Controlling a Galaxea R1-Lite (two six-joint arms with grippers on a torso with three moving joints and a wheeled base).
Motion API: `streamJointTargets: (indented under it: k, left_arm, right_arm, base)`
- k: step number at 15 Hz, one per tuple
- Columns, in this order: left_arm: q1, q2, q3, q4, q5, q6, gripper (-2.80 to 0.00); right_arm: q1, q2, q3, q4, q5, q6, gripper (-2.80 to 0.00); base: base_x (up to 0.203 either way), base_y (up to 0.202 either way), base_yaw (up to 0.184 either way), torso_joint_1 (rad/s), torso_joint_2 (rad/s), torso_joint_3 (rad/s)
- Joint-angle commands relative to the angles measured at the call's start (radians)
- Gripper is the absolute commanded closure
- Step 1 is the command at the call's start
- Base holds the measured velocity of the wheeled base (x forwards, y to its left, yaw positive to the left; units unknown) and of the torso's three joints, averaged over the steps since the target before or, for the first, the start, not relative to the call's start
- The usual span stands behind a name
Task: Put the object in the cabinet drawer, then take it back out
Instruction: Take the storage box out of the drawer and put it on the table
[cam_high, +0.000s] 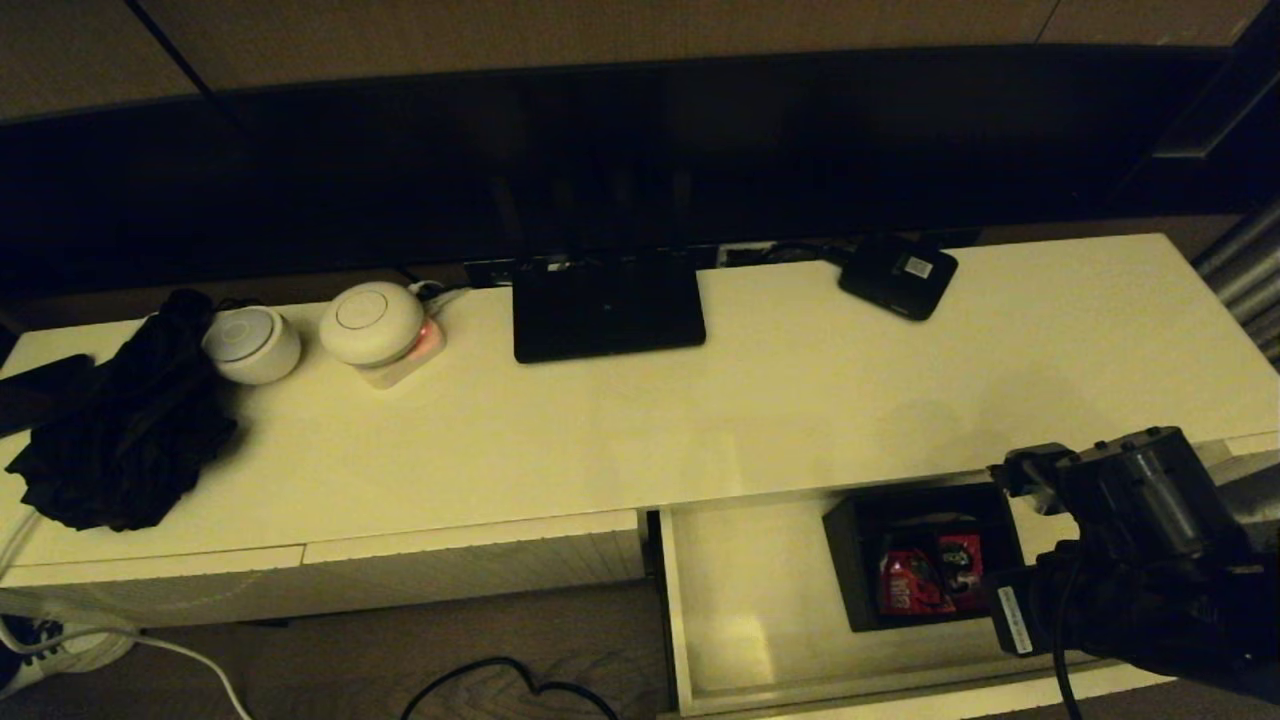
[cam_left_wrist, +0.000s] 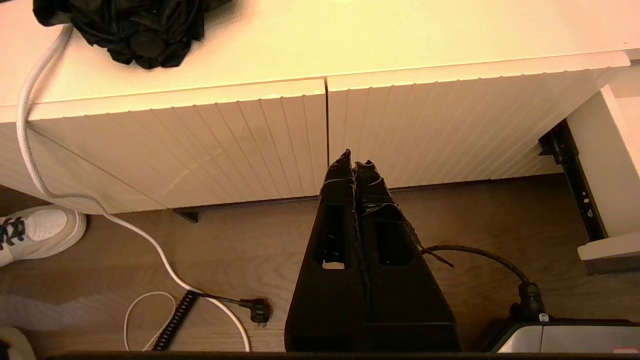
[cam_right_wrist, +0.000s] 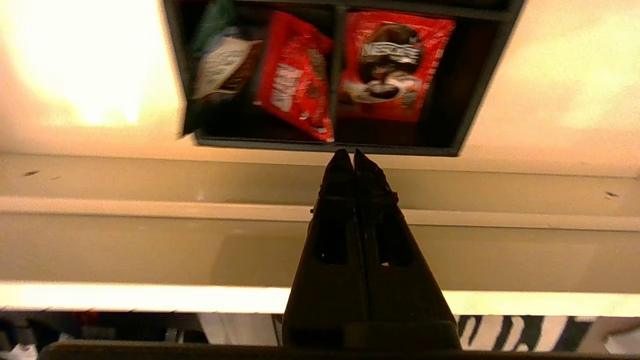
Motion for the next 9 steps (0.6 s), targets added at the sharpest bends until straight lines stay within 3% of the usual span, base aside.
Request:
streamJointTargets:
  k: [1,6,7,9]
  left_arm:
    - [0.000,0.000,0.003,0.000,0.000,0.000,0.00]
    - [0.000,0.000,0.003,0.000,0.000,0.000,0.00]
    - [0.000,0.000,0.003,0.000,0.000,0.000,0.00]
    - [0.000,0.000,0.003,0.000,-0.001,0.000,0.00]
  right_arm:
    - [-0.028,0.030,-0.017,-0.006,0.000,-0.011,0.00]
    - [-0.047,0.063,-0.089,0.004,0.062,-0.055,0.00]
    - [-0.048,0.065,-0.095,0.013,0.073,-0.054,-2.80]
    - [-0.048,0.066,-0.117,0.094,0.109,-0.048,-2.80]
  base:
    - [0.000,0.000,0.000,0.000,0.00,0.000]
    - [0.000,0.000,0.000,0.000,0.00,0.000]
    - [0.000,0.000,0.000,0.000,0.00,0.000]
    - [0.000,0.000,0.000,0.000,0.00,0.000]
